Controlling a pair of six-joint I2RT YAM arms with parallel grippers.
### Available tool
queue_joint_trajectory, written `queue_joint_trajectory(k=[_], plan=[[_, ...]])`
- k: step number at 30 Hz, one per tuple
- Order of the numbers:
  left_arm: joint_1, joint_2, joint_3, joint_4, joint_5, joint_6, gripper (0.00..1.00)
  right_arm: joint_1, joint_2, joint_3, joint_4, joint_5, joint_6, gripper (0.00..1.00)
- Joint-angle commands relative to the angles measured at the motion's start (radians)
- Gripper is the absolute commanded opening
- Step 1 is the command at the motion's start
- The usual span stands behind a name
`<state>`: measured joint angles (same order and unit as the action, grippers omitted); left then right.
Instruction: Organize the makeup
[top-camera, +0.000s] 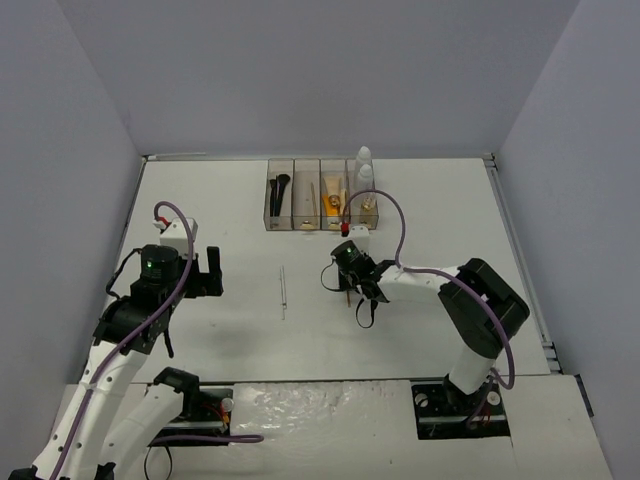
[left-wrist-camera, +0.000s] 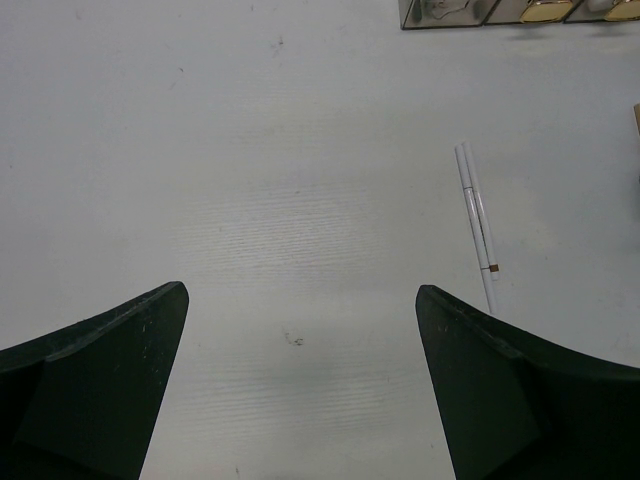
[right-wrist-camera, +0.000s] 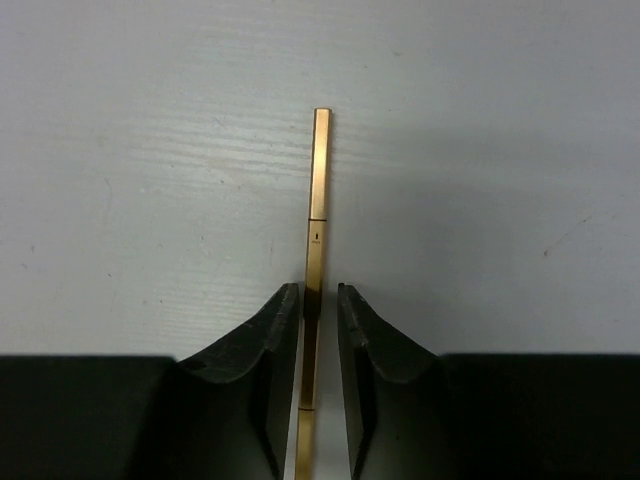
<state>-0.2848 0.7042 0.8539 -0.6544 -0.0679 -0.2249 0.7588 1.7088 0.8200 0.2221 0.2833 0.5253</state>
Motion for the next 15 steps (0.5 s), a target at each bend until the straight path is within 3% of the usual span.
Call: queue_joint_trajectory(k=[1,3,9,15], plan=[[0.009,0.008,0.022,0.038,-0.007,-0.015,0.97,0.024,0.044,0.020,0.014,0.062,0.013,0.06],[0.009,0.009,0.022,0.037,-0.007,-0.016,0.97,0.031,0.048,0.030,0.012,0.064,0.008,0.00],[0.010,0.009,0.022,0.036,-0.009,-0.014,0.97,0.037,-0.019,0.142,-0.007,0.034,-0.041,0.00],[0.010,0.022,0.024,0.033,-0.010,-0.016,0.97,0.013,0.006,0.454,-0.059,0.013,-0.122,0.00]])
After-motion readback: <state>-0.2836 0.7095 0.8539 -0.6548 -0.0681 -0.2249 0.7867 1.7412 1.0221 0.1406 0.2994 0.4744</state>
